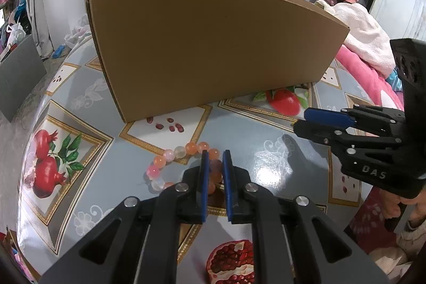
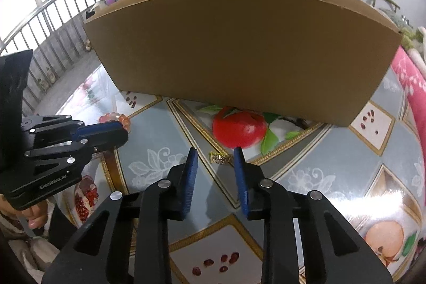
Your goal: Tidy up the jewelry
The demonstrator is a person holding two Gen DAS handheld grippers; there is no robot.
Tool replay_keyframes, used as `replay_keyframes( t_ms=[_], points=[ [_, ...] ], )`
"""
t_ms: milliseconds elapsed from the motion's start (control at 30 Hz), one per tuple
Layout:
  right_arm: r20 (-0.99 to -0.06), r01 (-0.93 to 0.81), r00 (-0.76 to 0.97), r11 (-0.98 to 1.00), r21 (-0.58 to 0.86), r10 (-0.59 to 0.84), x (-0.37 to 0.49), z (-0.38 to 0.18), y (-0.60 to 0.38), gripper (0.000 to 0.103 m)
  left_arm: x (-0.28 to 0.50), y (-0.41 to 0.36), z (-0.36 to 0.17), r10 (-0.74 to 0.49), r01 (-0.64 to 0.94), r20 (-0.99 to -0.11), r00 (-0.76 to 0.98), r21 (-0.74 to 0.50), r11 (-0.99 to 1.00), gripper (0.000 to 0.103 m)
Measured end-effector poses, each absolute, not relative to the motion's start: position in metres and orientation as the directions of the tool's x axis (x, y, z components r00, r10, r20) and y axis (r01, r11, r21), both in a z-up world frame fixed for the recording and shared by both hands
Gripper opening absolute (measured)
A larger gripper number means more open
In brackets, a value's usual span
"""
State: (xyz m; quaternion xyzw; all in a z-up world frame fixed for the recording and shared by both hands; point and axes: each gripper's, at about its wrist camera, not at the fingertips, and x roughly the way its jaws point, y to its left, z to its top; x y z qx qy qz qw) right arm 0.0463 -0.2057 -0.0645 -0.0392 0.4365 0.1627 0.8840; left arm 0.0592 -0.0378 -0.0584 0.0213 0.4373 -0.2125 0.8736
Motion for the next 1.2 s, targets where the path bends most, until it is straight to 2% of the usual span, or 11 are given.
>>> replay_keyframes(
  t_ms=[100,233,333,733,1100,1200],
  points=[
    [-0.783,-0.327,0.572,0.943,0.054,0.243,0.049,-0.067,-0.199,0.019,0.060,-0.037,-0.059,-0.362,0.395,-0.768,0.528,-0.156,0.905,0.010],
    [-0.775,-0.313,0.592,0.949,0.033,0.222,0.050,-0.068,-0.195,0.005,0.060,-0.036,-0.059,-0.368,0.404,-0.766,0.527,-0.156,0.901,0.010],
    [-0.768,-0.301,0.594,0.952,0.065,0.240,0.049,-0.069,-0.197,0.002,0.061,-0.037,-0.059,-0.361,0.409,-0.769,0.528,-0.142,0.901,0.010],
    [-0.698,-0.273,0.655,0.952,0.139,0.289,0.029,-0.049,-0.233,0.002,0.062,-0.048,-0.060,-0.301,0.382,-0.784,0.543,-0.088,0.920,0.010],
    [-0.614,-0.247,0.683,0.916,0.316,0.396,0.022,-0.031,-0.282,0.002,0.063,-0.054,-0.060,-0.274,0.372,-0.788,0.551,-0.061,0.926,0.010],
    [-0.619,-0.239,0.678,0.916,0.323,0.396,0.023,-0.033,-0.285,0.002,0.063,-0.052,-0.061,-0.286,0.371,-0.779,0.557,-0.075,0.926,0.010]
  ],
)
